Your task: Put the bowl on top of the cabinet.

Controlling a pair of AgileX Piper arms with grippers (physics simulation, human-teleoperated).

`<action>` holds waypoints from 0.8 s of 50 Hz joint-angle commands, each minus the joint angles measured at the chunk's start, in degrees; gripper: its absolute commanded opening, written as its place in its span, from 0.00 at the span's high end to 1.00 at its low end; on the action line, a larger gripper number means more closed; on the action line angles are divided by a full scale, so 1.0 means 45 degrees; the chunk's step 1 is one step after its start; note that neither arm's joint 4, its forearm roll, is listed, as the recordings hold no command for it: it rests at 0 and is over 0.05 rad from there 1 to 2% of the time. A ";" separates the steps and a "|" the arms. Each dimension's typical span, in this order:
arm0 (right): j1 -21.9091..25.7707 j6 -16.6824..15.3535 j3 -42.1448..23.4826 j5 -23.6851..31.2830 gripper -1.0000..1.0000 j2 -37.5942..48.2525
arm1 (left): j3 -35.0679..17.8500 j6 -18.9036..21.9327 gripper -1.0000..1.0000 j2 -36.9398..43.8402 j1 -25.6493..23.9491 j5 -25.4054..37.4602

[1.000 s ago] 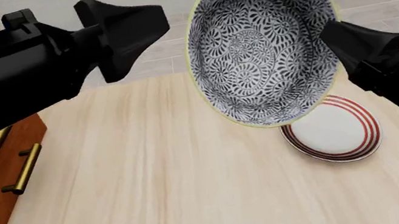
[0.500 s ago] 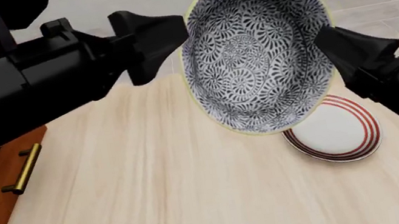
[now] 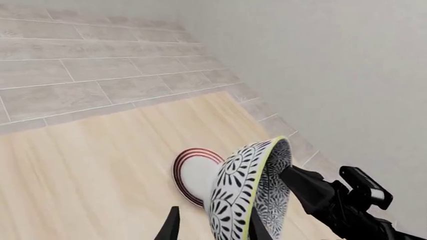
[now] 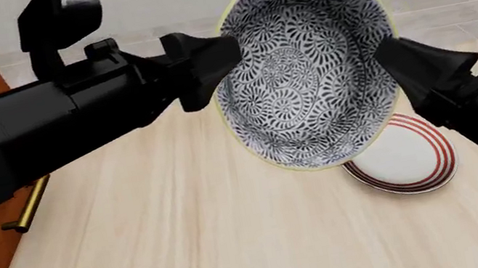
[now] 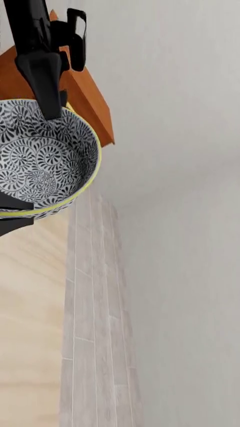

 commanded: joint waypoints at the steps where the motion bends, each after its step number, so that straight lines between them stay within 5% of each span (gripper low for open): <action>1: 0.0096 0.0076 0.0065 -0.0230 1.00 0.0061 | 0.0109 -0.0017 0.00 0.0267 -0.0107 -0.0299; 18: 0.0108 0.0172 0.0274 -0.0395 1.00 0.0033 | 0.0077 0.0023 0.00 0.0612 -0.0281 -0.0425; 19: 0.0115 0.0157 0.0265 -0.0377 1.00 0.0034 | 0.0094 0.0009 1.00 0.0576 -0.0246 -0.0446; 40: 0.0119 0.0194 0.0269 -0.0288 1.00 -0.0140 | 0.0251 0.0365 1.00 0.0406 0.0200 -0.0493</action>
